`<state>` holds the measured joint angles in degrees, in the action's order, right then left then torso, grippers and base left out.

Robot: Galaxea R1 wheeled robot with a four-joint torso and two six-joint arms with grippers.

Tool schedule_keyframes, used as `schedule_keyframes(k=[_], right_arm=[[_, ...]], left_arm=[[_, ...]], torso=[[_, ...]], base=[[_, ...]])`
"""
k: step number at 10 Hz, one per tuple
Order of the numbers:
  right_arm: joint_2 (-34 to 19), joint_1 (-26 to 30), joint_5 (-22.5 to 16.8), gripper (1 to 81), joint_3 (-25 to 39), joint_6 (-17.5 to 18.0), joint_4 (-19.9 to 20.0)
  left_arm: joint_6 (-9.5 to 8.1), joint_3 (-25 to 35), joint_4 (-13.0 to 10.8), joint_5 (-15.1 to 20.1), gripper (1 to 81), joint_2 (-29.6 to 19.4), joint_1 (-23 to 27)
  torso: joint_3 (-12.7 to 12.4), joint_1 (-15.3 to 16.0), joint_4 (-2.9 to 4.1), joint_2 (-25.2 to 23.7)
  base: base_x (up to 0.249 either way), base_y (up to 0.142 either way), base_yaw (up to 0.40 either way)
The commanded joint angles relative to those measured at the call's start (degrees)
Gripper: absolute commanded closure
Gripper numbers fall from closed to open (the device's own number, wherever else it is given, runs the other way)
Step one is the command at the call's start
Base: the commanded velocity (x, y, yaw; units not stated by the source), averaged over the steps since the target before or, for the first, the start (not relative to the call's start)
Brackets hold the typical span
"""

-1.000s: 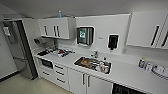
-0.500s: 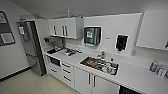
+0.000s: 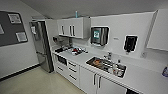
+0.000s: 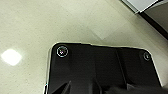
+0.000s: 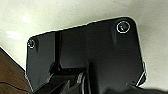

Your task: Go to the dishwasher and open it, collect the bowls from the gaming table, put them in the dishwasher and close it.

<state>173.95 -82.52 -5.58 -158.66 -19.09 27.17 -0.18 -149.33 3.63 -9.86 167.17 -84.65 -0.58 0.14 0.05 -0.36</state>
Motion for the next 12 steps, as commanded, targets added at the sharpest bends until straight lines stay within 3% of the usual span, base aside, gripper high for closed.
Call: schedule_keyframes(k=[1,12], right_arm=[[0.0,3.5,-3.6,1.0,-0.1,-0.1,0.0],[-0.1,3.3,-3.5,1.0,-0.1,-0.1,0.1]], left_arm=[[0.01,0.1,-0.5,2.4,1.0,-0.6,3.3],[0.01,0.1,-0.5,2.4,1.0,-0.4,3.3]], torso=[[0.0,0.0,0.00,0.0],[0.0,0.0,0.00,0.0]], base=[[0.000,0.000,0.199],[0.000,0.000,0.199]])
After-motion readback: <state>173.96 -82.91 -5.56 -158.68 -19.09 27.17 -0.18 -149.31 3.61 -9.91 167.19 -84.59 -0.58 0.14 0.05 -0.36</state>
